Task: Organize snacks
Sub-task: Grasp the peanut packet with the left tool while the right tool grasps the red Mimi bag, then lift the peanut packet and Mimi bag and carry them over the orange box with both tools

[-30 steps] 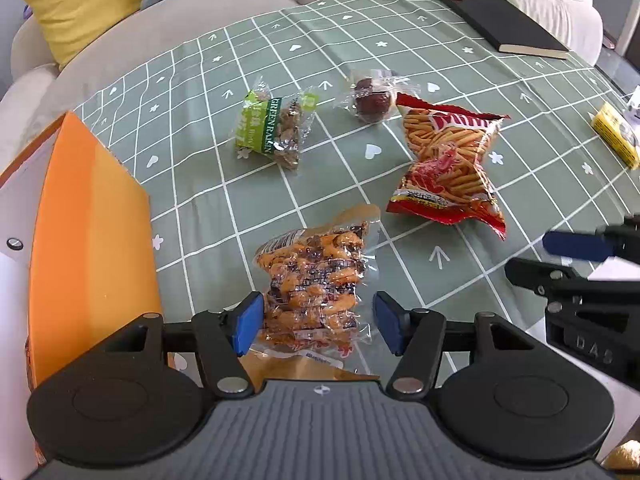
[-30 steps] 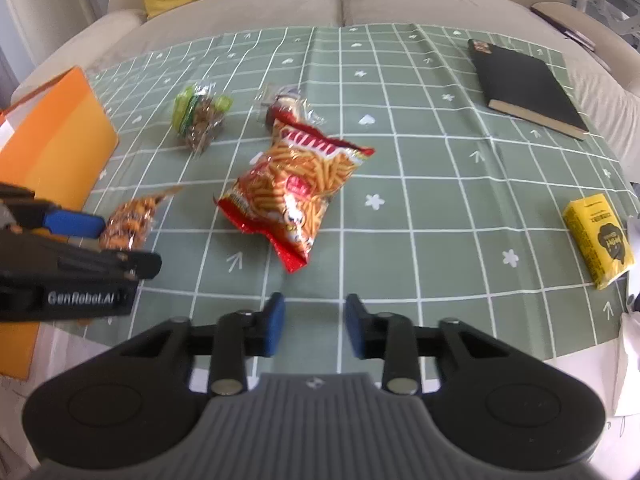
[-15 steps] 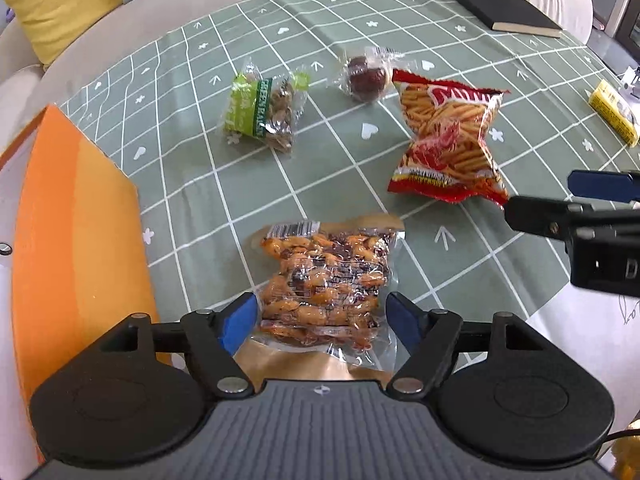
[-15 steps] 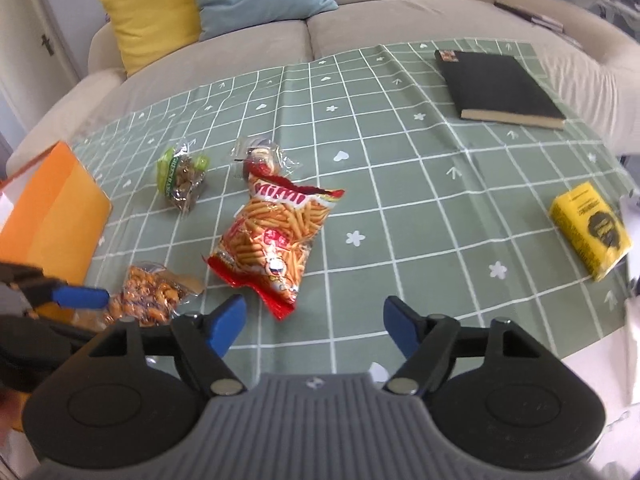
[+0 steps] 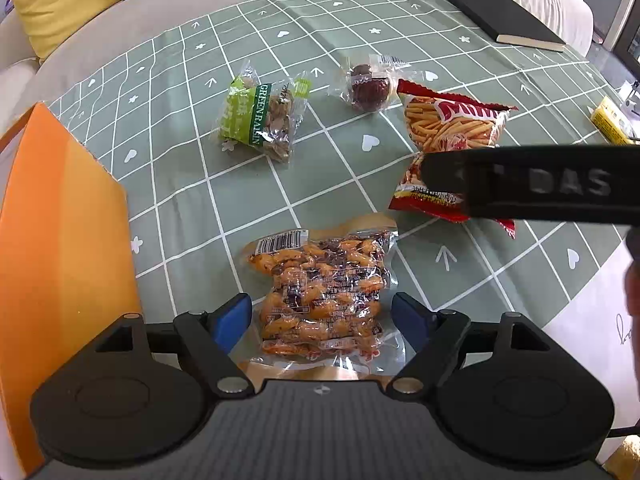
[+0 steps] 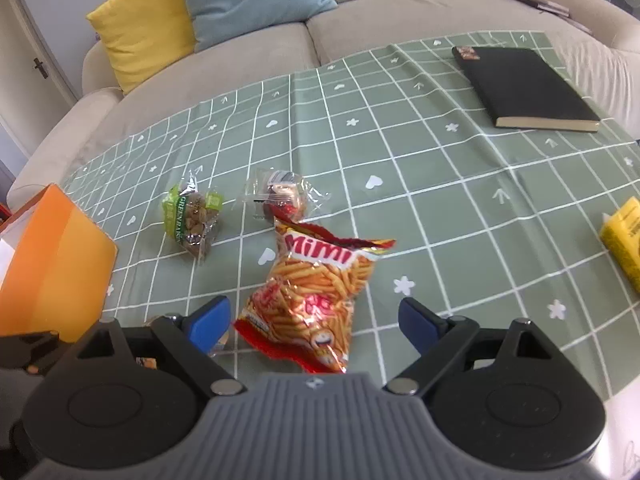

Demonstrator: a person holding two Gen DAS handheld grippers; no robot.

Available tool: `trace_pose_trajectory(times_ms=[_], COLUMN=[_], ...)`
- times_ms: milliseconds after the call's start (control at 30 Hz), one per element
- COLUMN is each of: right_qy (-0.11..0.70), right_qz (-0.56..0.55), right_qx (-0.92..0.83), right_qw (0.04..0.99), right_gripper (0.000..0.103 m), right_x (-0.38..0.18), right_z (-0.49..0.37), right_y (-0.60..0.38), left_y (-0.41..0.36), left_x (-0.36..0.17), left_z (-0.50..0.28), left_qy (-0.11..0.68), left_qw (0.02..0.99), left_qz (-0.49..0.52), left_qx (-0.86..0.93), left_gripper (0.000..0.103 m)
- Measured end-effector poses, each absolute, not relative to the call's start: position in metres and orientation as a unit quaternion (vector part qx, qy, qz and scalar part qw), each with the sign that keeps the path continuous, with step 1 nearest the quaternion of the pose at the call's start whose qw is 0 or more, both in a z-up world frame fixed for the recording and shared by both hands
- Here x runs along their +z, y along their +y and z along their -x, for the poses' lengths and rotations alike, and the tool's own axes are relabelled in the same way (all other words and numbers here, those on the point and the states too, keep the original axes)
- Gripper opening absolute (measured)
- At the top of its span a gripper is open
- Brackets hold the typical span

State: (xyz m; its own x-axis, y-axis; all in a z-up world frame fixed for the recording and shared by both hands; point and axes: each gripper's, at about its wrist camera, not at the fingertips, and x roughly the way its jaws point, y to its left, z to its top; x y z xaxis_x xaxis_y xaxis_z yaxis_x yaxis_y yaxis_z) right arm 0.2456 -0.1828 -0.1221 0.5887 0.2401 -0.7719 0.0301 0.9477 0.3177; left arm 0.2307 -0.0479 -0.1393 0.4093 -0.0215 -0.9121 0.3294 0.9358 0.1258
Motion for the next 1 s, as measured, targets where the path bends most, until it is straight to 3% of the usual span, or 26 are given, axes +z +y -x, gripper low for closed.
trace_pose_trajectory(times_ms=[233,300,500,700,1000], right_qy=[0.459,0.462,0.467,0.469,0.471], right_qz=[-0.137,-0.136,-0.115,-0.092,-0.087], right_qx=[0.061,0.063,0.069,0.078,0.075], right_qw=[0.876,0.874,0.874,0.875,0.875], right_gripper=[0.076,0.063,0.050,0.043,0.040], right_x=[-0.127,-0.128,-0.129,-0.125,-0.118], right_z=[-0.258,-0.258,-0.255,-0.242,-0.215], right_y=[-0.174,-0.173,-0.170,-0.168,-0.175], left_y=[-0.045,-0.045,-0.046,-0.045,-0.045], left_x=[-0.140,-0.140,-0.139,-0.138,-0.135], left_z=[-0.233,-0.233,-0.233,-0.231,-0.219], left_qy=[0.536,0.536,0.539,0.540,0.543], left_qw=[0.828,0.828,0.828,0.828,0.830], left_qz=[-0.127,-0.123,-0.118,-0.111,-0.089], left_qx=[-0.104,-0.107,-0.104,-0.097,-0.089], left_gripper=[0.094,0.090,0.086,0.085,0.084])
